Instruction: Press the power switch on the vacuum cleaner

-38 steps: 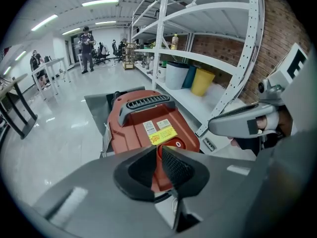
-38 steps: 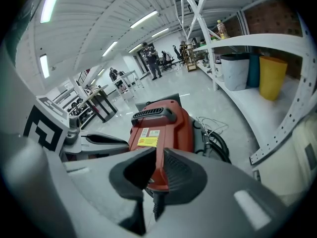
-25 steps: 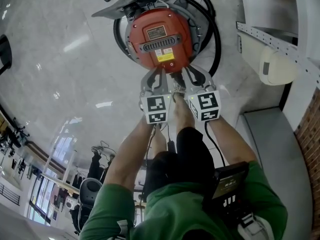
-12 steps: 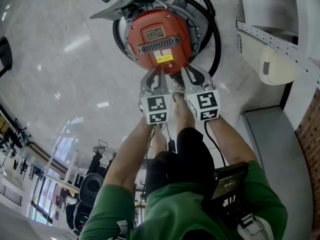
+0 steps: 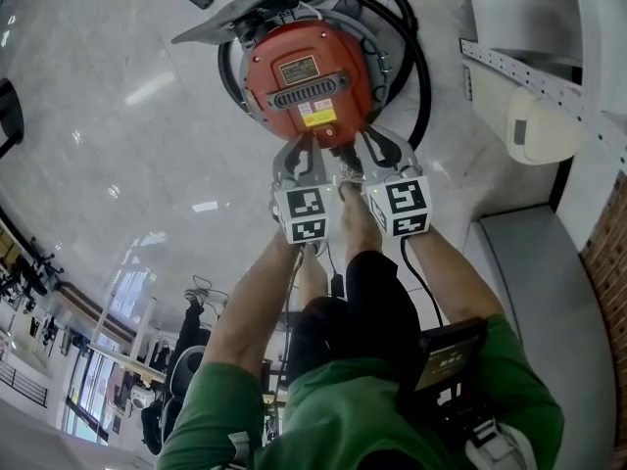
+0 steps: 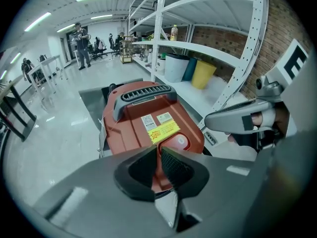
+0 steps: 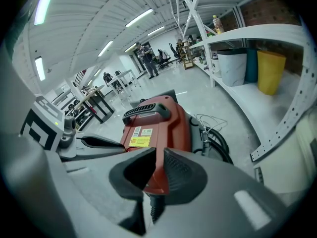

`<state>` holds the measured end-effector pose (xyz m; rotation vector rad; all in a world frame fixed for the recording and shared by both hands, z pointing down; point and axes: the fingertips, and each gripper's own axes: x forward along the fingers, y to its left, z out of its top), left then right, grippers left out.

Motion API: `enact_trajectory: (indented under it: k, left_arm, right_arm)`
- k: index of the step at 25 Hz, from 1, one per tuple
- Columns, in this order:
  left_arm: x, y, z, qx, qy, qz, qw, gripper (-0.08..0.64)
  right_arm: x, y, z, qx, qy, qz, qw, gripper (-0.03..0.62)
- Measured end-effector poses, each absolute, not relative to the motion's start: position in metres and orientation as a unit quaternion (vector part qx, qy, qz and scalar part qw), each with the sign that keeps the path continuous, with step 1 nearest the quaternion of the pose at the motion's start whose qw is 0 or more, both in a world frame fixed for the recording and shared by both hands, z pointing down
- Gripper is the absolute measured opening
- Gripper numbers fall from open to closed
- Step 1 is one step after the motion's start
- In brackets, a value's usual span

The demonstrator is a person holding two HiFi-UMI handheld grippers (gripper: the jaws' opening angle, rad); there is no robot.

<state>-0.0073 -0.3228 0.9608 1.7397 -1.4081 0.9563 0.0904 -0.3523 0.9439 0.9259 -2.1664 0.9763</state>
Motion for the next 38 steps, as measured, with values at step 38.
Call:
enact_trajectory:
  k: [38]
  left_arm:
    - [-0.067, -0.275, 0.802, 0.683, -0.622, 0.282, 0.257, 0.012]
  right_arm:
    - [0.077, -0.304, 0.784, 0.395, -0.845, 0.266, 0.242, 0.035]
